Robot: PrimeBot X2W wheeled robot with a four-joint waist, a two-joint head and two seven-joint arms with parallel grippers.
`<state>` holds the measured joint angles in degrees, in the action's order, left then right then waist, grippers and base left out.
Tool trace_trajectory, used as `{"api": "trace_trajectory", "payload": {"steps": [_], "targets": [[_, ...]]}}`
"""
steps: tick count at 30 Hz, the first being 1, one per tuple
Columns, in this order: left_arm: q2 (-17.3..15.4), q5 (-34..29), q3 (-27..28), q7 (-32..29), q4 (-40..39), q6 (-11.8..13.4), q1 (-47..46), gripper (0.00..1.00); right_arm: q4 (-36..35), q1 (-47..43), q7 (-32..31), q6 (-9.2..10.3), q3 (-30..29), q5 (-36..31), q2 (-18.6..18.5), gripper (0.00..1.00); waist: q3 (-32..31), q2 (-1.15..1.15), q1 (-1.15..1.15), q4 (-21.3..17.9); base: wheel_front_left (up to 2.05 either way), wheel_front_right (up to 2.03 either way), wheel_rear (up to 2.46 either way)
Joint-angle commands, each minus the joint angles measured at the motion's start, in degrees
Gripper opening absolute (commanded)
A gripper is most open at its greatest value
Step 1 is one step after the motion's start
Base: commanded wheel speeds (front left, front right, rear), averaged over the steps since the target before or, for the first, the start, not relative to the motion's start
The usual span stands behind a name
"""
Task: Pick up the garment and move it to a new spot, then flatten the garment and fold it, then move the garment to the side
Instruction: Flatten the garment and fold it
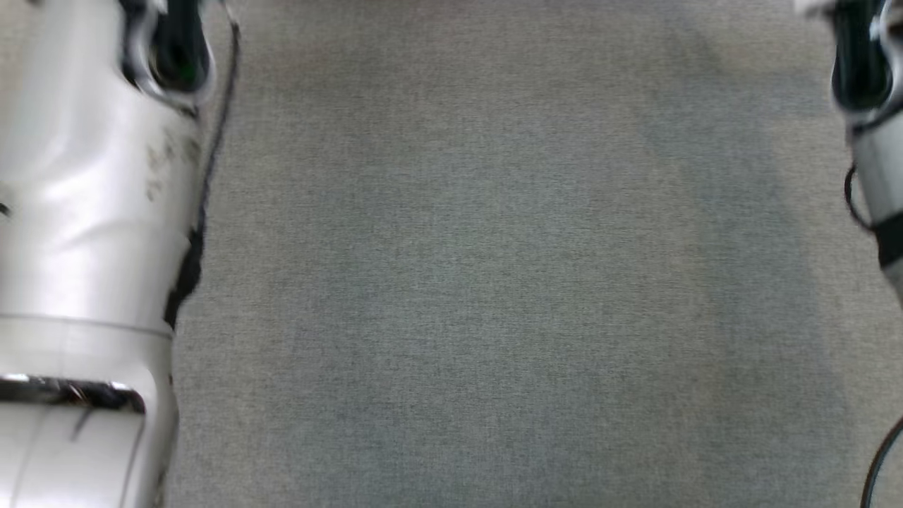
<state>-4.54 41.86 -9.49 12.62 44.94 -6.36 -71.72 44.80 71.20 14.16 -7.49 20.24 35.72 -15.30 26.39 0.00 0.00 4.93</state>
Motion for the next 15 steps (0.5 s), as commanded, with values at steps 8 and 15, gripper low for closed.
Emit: {"api": "trace_trajectory", "payload": {"steps": [8,15], "targets": [[0.4,0.8,-7.0,2.2,5.4,-1.2,11.4,0.00,4.4,-12.7,0.7,0.01,8.8,8.8,-3.2,0.00,-2.1,0.00,0.00,1.7,0.00,0.00,0.00],[-3.7,2.5,-15.0,2.3,4.9,-1.1,21.8,0.00,5.8,-19.8,-0.5,0.01,15.2,13.6,-4.5,0.00,-7.2,0.00,0.00,1.1,0.00,0.00,0.00]]}}
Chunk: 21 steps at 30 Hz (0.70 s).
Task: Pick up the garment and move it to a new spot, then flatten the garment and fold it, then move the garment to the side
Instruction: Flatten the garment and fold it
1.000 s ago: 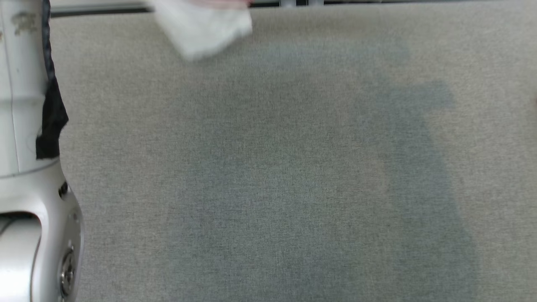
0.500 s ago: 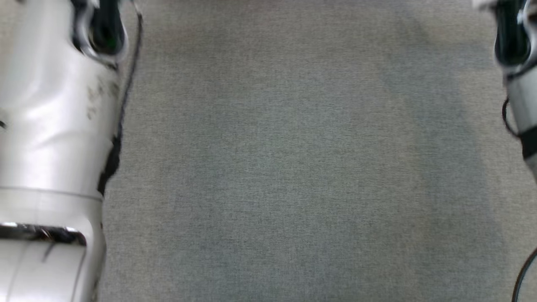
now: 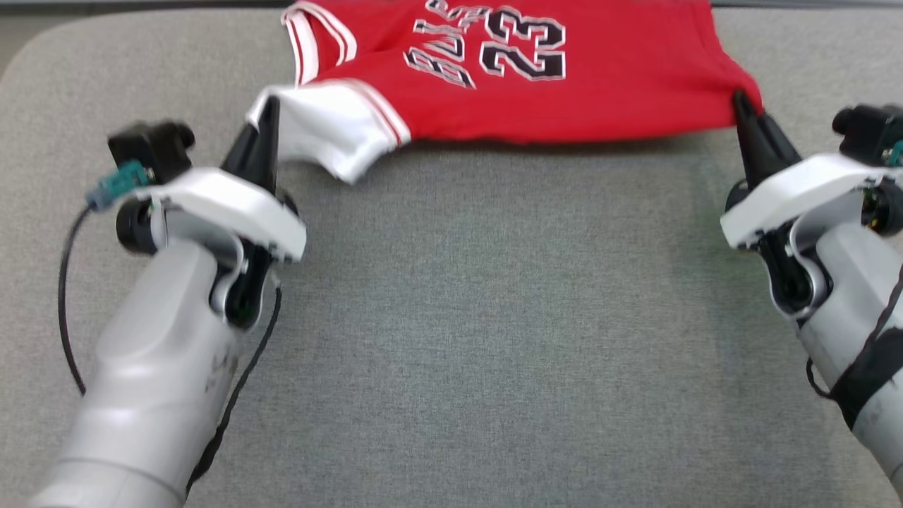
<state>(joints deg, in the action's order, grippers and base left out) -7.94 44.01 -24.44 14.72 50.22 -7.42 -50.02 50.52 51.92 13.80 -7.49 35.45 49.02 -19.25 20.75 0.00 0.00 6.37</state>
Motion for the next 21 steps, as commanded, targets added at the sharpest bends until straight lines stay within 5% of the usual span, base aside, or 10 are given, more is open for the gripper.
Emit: {"api": "trace_trajectory", "payload": {"steps": [1,21], "targets": [[-1.3,0.3,-1.4,0.1,-0.5,-0.1,1.6,0.00,0.3,-1.4,-0.2,0.01,0.7,0.9,-0.8,0.00,-2.4,0.00,0.00,-0.4,0.00,0.00,0.00],[-12.8,11.0,-18.2,-7.9,-10.2,-0.1,19.1,0.00,1.9,-11.0,-6.3,0.01,15.0,7.8,-6.6,0.00,-14.2,0.00,0.00,0.8,0.00,0.00,0.00]]}}
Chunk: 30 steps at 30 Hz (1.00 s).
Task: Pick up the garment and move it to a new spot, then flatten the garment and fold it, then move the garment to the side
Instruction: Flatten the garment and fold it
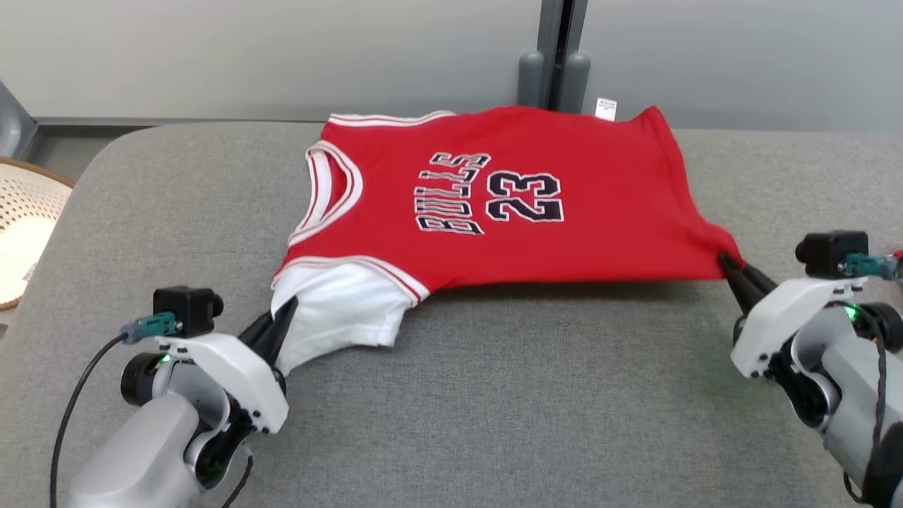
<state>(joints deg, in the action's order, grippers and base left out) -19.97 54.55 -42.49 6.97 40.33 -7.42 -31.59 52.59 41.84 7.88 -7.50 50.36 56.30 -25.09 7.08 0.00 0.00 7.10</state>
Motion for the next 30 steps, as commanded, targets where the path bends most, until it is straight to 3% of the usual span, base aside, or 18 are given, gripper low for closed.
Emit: {"api": "trace_trajectory", "payload": {"steps": [1,9,23,30], "targets": [[-1.5,0.9,-0.9,-0.6,-1.3,-0.1,1.2,0.00,-0.6,-1.4,-1.2,0.03,1.0,1.0,-1.2,0.00,-1.0,0.00,0.00,0.0,0.00,0.00,0.00],[-9.3,7.2,-5.3,-6.0,-11.1,-0.1,7.2,0.00,-6.4,-6.5,-10.1,0.03,7.3,6.7,-6.8,0.00,-5.3,0.00,0.00,-0.4,0.00,0.00,0.00],[-21.2,17.8,-8.2,-16.0,-29.6,0.0,17.2,0.00,-18.0,-13.9,-22.3,0.04,12.0,16.4,-15.3,0.00,-9.0,0.00,0.00,-1.5,0.00,0.00,0.00],[-25.3,19.0,-8.0,-19.1,-36.6,3.1,18.7,0.00,-21.7,-13.7,-23.2,0.04,11.4,17.3,-17.3,0.00,-8.6,0.00,0.00,-2.2,0.00,0.00,0.00]]}}
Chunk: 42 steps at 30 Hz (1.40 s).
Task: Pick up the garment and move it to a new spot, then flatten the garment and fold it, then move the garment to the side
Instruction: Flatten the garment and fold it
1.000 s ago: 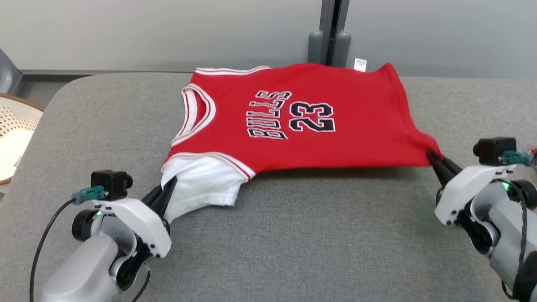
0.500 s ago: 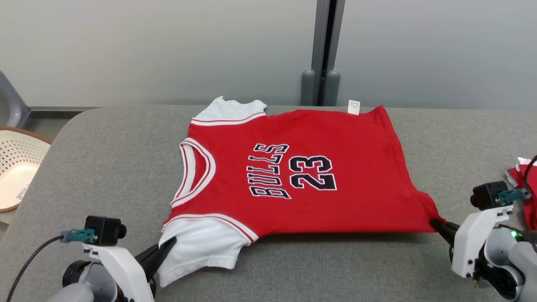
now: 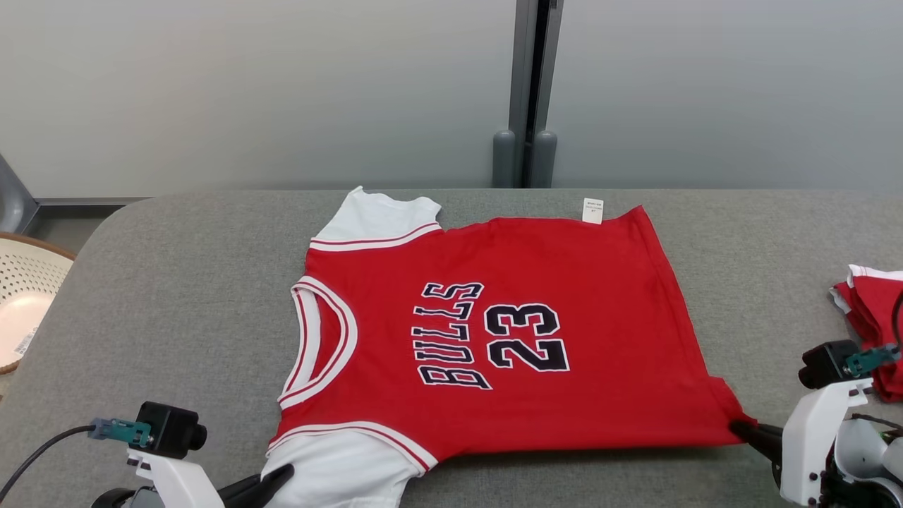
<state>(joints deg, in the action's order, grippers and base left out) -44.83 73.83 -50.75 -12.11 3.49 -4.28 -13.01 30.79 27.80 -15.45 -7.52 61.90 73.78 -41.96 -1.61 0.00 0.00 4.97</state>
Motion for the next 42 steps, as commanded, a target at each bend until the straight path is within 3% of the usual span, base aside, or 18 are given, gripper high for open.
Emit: {"api": "trace_trajectory", "payload": {"steps": [1,5,17,33,34,35,38,39,41,42], "targets": [[-0.5,-0.4,0.3,-0.2,-0.2,0.5,-0.1,0.00,0.0,0.9,0.1,0.06,-0.3,-0.4,-0.4,0.00,0.2,0.00,0.00,-0.1,0.00,0.00,0.00],[-0.1,-0.8,0.8,-0.8,-1.2,1.9,-1.9,0.00,-0.3,3.0,-0.7,0.07,-0.8,-1.2,0.1,0.00,0.8,0.00,0.00,-0.3,0.00,0.00,0.00],[3.4,-3.8,2.2,-4.1,2.9,2.2,-13.7,0.00,2.6,13.4,-5.0,0.07,-2.5,-4.7,1.9,0.00,7.3,0.00,0.00,-0.5,0.00,0.00,0.00],[11.3,-5.0,1.0,-9.4,16.3,-0.7,-26.8,0.00,12.0,23.2,-6.1,0.07,-1.6,-8.2,7.7,0.00,16.1,0.00,0.00,-1.6,0.00,0.00,0.00],[11.7,-5.1,1.0,-9.3,17.3,-0.8,-27.4,0.00,12.3,23.8,-5.4,0.07,-1.7,-8.4,8.0,0.35,16.6,0.00,0.00,-1.6,0.00,0.00,0.00],[12.1,-5.1,1.0,-9.3,18.2,-1.0,-28.0,0.00,12.7,24.3,-4.5,0.07,-2.0,-8.5,8.4,1.00,17.1,0.00,0.00,-1.6,0.00,0.00,0.00],[13.5,-4.9,1.4,-9.0,21.1,-1.0,-29.7,0.00,13.3,25.6,-1.0,0.07,-2.5,-9.1,9.3,1.00,18.2,0.00,0.00,-1.5,0.00,0.00,0.00],[13.9,-5.0,1.8,-8.5,22.1,-0.8,-30.4,0.22,13.6,26.0,0.3,0.06,-2.7,-9.3,9.6,1.00,18.4,0.00,0.00,-1.5,0.00,0.00,0.00],[14.9,-5.0,3.4,-6.0,24.3,0.4,-31.7,1.00,13.8,27.0,3.4,0.06,-3.1,-9.7,10.0,1.00,18.9,0.00,0.00,-1.5,0.00,0.00,0.00],[15.5,-4.9,4.2,-4.8,25.6,1.3,-32.1,1.00,14.0,27.2,4.7,0.06,-3.1,-9.8,10.3,1.00,19.1,0.00,0.00,-1.4,0.00,0.00,0.00]]}}
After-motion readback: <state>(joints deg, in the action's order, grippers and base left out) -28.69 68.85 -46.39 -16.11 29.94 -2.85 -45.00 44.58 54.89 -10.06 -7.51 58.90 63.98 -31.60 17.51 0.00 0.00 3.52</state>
